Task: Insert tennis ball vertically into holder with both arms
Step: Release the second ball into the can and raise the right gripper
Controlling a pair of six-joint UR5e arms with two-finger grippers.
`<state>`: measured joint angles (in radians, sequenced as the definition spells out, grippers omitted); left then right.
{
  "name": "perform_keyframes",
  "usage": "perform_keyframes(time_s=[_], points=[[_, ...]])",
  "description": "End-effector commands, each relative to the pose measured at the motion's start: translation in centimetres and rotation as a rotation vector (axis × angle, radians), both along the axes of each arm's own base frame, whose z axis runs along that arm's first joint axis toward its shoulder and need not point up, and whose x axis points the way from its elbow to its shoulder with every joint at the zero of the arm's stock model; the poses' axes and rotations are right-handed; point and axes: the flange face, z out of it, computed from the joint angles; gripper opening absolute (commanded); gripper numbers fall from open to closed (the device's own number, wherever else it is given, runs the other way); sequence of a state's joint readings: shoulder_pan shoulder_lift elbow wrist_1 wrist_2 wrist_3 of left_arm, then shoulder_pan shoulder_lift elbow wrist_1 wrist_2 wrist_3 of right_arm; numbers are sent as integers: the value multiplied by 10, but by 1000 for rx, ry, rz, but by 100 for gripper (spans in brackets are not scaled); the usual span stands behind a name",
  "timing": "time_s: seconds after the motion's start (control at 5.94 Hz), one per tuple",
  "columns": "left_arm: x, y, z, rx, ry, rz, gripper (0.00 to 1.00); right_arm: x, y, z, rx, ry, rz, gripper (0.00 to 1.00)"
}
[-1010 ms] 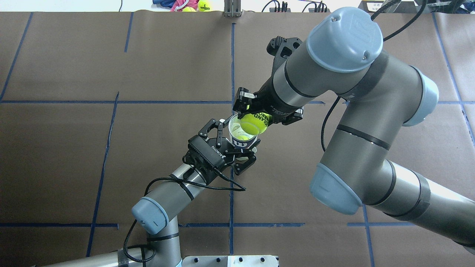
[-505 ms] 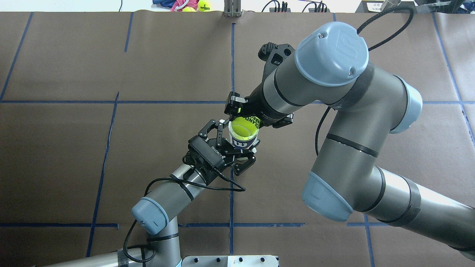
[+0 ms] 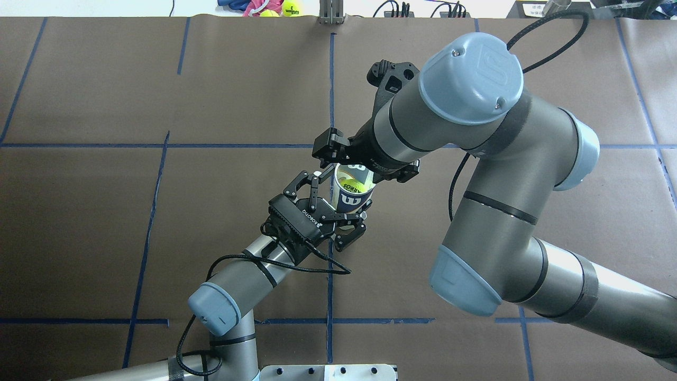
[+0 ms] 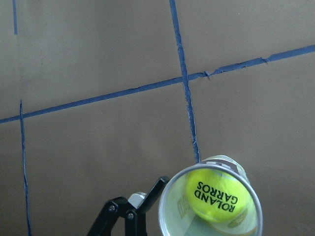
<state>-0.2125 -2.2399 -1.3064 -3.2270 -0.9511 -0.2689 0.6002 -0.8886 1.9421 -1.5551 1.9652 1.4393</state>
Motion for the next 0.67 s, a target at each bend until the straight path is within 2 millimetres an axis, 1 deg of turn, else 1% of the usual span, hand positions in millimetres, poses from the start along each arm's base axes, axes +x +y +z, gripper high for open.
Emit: perform_keyframes(time_s=[0.0, 0.17, 0.34, 0.5], points=[[-1, 0, -2, 1, 5, -1, 100, 20, -13, -4, 7, -14, 21, 98], [-2, 0, -2, 1, 10, 0, 100, 35, -26, 0, 1, -11, 44, 98], [-1, 1, -3, -2, 19, 4, 100, 74, -51, 2, -48, -41, 26, 98], [-4, 0, -7, -25, 61, 20, 100, 109, -69, 14, -54, -55, -8, 98]])
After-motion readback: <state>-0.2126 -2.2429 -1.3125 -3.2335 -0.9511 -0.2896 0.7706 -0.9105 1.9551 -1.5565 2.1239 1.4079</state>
